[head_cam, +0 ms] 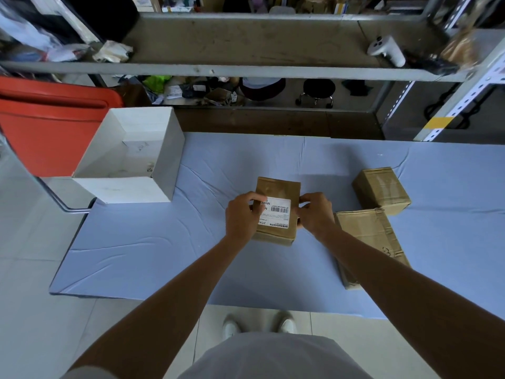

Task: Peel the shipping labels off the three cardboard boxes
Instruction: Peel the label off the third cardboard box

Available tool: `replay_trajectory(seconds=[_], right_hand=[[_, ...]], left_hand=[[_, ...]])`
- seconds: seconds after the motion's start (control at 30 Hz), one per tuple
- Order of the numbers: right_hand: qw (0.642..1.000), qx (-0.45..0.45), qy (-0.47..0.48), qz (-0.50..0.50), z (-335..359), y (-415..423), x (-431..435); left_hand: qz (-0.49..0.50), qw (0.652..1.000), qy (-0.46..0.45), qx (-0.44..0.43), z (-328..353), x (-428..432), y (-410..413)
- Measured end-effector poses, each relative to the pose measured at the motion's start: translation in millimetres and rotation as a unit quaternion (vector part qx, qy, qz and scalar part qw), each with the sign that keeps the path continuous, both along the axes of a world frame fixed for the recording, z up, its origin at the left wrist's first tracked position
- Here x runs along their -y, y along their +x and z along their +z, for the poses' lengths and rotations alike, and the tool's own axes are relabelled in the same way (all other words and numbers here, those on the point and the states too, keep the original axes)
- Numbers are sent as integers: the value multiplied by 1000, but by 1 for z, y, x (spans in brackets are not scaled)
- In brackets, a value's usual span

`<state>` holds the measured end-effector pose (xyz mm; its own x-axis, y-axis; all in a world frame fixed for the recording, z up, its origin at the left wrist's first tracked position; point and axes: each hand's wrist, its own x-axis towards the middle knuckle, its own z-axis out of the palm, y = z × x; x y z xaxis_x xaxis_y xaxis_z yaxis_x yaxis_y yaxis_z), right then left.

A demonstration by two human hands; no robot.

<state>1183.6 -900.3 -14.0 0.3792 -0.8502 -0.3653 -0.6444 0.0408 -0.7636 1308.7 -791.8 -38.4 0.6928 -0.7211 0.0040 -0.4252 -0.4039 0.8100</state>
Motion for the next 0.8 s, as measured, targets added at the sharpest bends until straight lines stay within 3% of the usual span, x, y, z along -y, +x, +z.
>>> replay_trajectory(seconds=[0.8], right_hand=[[995, 37, 76, -52, 1, 8, 4]], left_hand=[[27, 999, -24, 5, -5, 0, 8]])
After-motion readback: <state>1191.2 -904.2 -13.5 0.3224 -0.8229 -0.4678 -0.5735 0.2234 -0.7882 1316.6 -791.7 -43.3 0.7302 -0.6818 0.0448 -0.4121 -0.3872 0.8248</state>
